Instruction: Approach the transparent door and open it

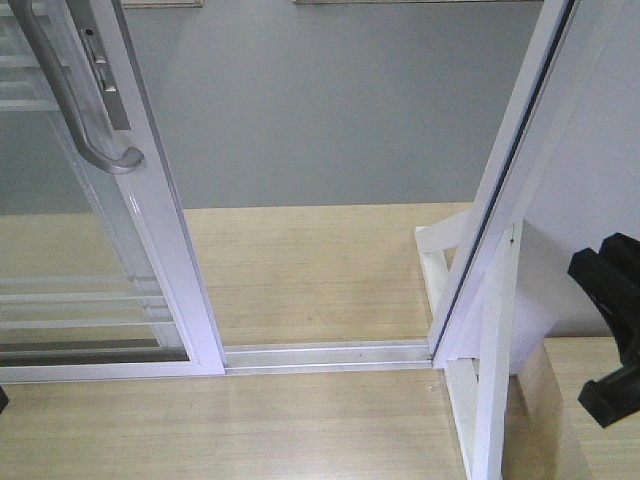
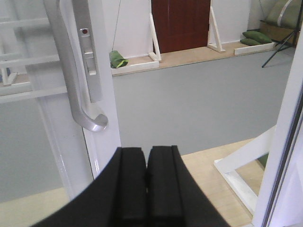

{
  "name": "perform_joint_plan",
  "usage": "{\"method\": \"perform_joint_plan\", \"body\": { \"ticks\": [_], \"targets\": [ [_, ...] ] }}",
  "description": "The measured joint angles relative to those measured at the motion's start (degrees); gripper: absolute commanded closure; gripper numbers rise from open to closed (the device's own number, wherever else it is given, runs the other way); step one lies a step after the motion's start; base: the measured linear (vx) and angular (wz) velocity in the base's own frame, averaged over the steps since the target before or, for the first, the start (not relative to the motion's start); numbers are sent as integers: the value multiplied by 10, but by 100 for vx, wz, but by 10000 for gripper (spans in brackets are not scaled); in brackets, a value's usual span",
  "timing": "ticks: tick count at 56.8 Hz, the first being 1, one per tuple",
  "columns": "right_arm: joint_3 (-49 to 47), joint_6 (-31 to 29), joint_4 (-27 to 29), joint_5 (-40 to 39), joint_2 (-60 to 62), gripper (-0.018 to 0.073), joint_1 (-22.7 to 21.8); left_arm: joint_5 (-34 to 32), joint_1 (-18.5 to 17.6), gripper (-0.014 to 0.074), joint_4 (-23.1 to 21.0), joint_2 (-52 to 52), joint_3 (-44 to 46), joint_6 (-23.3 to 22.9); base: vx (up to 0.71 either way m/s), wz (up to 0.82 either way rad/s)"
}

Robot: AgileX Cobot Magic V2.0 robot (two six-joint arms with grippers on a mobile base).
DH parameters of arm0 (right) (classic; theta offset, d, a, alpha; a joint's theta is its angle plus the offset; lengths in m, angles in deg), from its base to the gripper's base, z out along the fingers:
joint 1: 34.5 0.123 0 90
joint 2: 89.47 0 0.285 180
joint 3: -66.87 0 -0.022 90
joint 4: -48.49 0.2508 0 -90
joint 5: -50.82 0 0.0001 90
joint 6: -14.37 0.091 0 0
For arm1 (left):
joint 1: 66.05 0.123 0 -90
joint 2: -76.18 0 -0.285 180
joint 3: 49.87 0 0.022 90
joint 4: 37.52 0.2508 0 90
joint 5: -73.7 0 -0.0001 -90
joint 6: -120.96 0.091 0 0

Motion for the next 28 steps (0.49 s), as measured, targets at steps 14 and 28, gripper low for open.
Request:
{"method": "perform_joint_plan", "body": {
  "ticks": [14,28],
  "targets": [
    [5,0,0,35,22,344,0,6,0,603,0,-1,0,0,0,0],
    [5,0,0,60,22,344,0,8,0,603,1,-1,0,0,0,0]
  ]
}}
